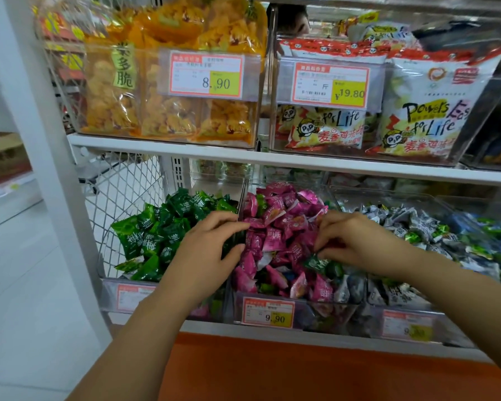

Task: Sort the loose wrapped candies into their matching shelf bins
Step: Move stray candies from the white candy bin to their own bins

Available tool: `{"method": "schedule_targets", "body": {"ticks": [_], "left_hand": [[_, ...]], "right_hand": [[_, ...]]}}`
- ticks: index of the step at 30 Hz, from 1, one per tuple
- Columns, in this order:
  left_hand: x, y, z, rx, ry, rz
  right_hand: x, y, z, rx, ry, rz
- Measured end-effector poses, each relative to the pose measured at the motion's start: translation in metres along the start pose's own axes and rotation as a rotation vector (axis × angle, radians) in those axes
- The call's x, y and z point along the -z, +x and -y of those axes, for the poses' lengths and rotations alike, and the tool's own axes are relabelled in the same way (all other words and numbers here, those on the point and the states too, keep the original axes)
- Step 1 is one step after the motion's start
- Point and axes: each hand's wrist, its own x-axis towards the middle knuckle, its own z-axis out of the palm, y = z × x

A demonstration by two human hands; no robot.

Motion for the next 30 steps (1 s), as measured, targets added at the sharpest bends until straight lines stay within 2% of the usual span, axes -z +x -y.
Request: {"method": "schedule_targets", "body": {"ticks": [4,8,10,18,21,23,27,30], "left_hand": [[-0.005,-0.001,-0.022,-0.123,-0.093,-0.056],[-0.011,-0.003,-0.034,-0.054,-0.314,-0.067],[-0.005,-0.003,-0.033,-0.026,-0.349,-0.105],[0.025,-0.002,0.021,0.256,-0.041,-0.283],[0.013,-0.002,0.037,0.188,0.150,-0.094],[0.009,-0.001,0.039,0.158,0.185,0.020],[0.012,0.005,0.036,0.146,0.214,0.020],[0.010,0.005,0.027,0.089,0.175,-0.052]], "right_hand": [[0.010,0.007,0.026,-0.109,0.328,-0.161],[0.005,0.022,0.059,-0.188,0.749,-0.277],[0.001,0.027,0.067,-0.192,0.832,-0.283],[-0.002,0.013,0.049,-0.275,0.698,-0.141],[-0.005,0.008,0.042,-0.262,0.618,-0.070],[-0.005,0.005,0.041,-0.220,0.581,-0.029],[-0.010,0.007,0.047,-0.129,0.446,0.071],[-0.022,0.017,0.057,-0.062,0.381,0.163]]}}
